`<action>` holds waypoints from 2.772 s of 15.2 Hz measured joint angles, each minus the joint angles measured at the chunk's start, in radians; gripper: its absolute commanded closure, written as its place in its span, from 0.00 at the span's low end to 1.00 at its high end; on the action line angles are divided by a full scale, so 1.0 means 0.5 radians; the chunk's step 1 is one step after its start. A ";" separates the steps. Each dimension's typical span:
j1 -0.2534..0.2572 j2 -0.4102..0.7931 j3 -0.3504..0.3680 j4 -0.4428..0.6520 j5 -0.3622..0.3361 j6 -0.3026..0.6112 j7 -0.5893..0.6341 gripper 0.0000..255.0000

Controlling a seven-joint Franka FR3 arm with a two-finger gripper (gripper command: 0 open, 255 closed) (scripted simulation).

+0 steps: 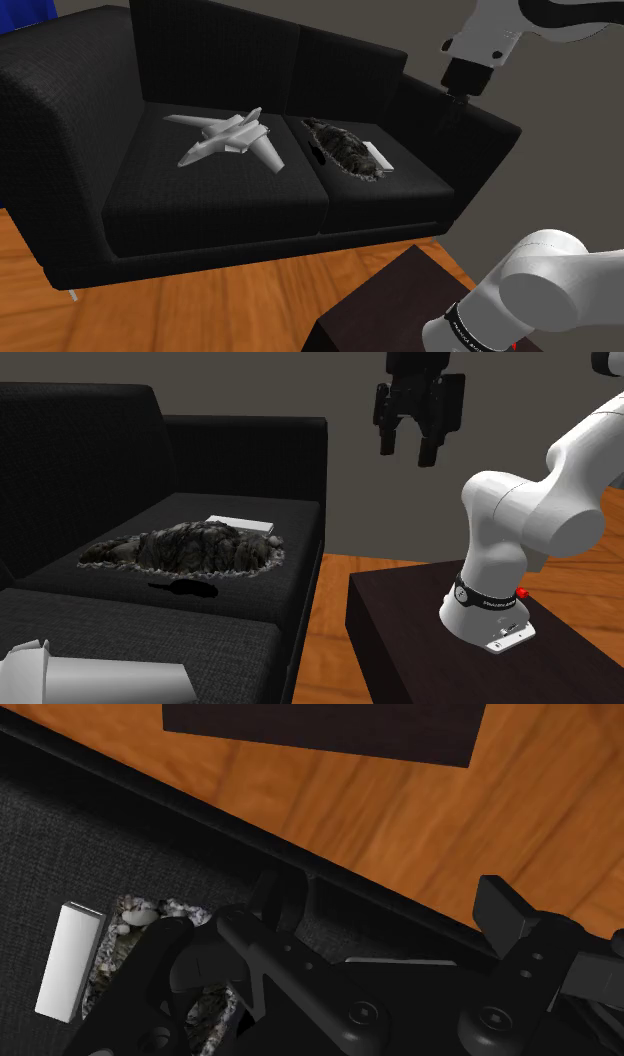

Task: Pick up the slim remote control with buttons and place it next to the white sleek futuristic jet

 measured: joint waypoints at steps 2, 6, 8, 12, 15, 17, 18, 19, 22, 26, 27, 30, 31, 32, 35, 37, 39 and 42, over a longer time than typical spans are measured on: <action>-0.006 0.013 -0.005 -0.005 -0.005 0.025 -0.001 0.00; -0.056 0.138 -0.049 -0.064 -0.050 0.259 -0.025 0.00; -0.091 0.220 -0.090 -0.102 -0.083 0.406 -0.055 0.00; -0.141 0.388 -0.138 -0.123 -0.116 0.661 -0.069 0.00; -0.181 0.540 -0.188 -0.124 -0.140 0.861 -0.093 0.00; -0.206 0.644 -0.220 -0.116 -0.151 0.989 -0.109 0.00; -0.215 0.700 -0.232 -0.094 -0.153 1.041 -0.109 0.00; -0.231 0.764 -0.258 -0.061 -0.159 1.088 -0.130 0.00; -0.262 0.924 -0.307 -0.016 -0.158 1.251 -0.154 0.00; -0.295 1.187 -0.368 0.111 -0.131 1.449 -0.189 0.00; -0.304 1.246 -0.383 0.152 -0.122 1.483 -0.201 0.00; -0.331 1.437 -0.427 0.270 -0.078 1.604 -0.241 0.00; -0.343 1.506 -0.443 0.314 -0.057 1.643 -0.261 0.00; -0.352 1.580 -0.454 0.365 -0.035 1.681 -0.275 0.00; -0.387 1.748 -0.485 0.492 0.027 1.763 -0.318 0.00; -0.419 1.880 -0.501 0.599 0.081 1.815 -0.358 0.00; -0.463 2.035 -0.513 0.735 0.146 1.858 -0.407 0.00; -0.514 2.222 -0.516 0.943 0.217 1.881 -0.431 0.00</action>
